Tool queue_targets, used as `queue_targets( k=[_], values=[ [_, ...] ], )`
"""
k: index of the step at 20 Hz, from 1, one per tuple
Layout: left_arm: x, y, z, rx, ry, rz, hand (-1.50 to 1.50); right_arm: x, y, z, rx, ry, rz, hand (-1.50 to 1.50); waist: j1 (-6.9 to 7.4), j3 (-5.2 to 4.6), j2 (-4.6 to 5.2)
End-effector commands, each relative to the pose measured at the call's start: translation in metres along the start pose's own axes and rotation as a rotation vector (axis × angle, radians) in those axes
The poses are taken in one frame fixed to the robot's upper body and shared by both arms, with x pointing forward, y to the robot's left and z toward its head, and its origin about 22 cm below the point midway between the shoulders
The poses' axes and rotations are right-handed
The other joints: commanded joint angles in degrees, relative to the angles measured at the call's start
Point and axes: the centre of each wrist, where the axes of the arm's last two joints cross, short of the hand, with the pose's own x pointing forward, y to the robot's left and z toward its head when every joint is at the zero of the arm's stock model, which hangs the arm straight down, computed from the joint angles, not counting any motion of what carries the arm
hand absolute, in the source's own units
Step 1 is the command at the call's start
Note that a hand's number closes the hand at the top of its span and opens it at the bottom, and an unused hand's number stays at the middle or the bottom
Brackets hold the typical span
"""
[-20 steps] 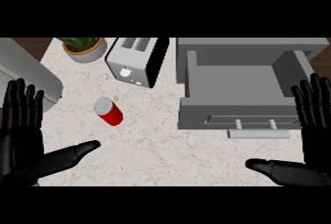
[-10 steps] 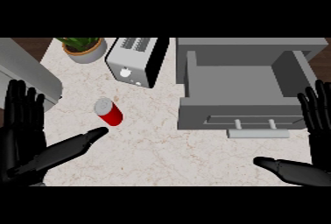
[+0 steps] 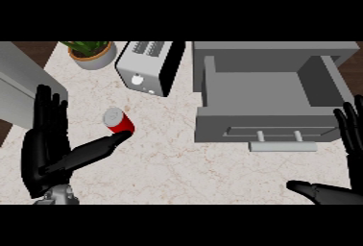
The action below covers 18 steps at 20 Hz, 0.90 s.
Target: Pick up the can, place it into the drawer and close the drawer
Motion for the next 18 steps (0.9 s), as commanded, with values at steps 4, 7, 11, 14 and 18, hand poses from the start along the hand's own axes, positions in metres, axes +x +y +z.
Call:
queue_targets(
  k=[4,7,11,14,18],
  values=[
    [-0.040,-0.006,-0.002,0.015,0.067,-0.019,-1.50,0.000,-0.005,-0.012,-0.013,-0.018,-0.001,-1.50,0.17,-0.01,0.02],
    [-0.072,-0.008,-0.020,0.021,0.062,-0.032,-1.50,-0.013,-0.005,0.009,0.005,-0.019,0.016,-1.50,-0.12,-0.02,0.08],
    [-0.084,-0.036,-0.004,0.023,0.069,-0.051,-1.50,0.012,-0.018,0.003,0.002,-0.030,0.019,-1.50,-0.08,-0.02,0.03],
    [-0.102,-0.028,-0.003,0.038,0.105,-0.059,-1.50,0.027,-0.008,0.016,-0.013,-0.017,0.017,-1.50,-0.07,-0.02,0.01],
    [-0.120,-0.022,-0.017,0.079,0.116,-0.059,-1.50,0.022,-0.023,0.020,-0.034,-0.038,0.022,-1.50,-0.11,-0.02,0.01]
  ],
)
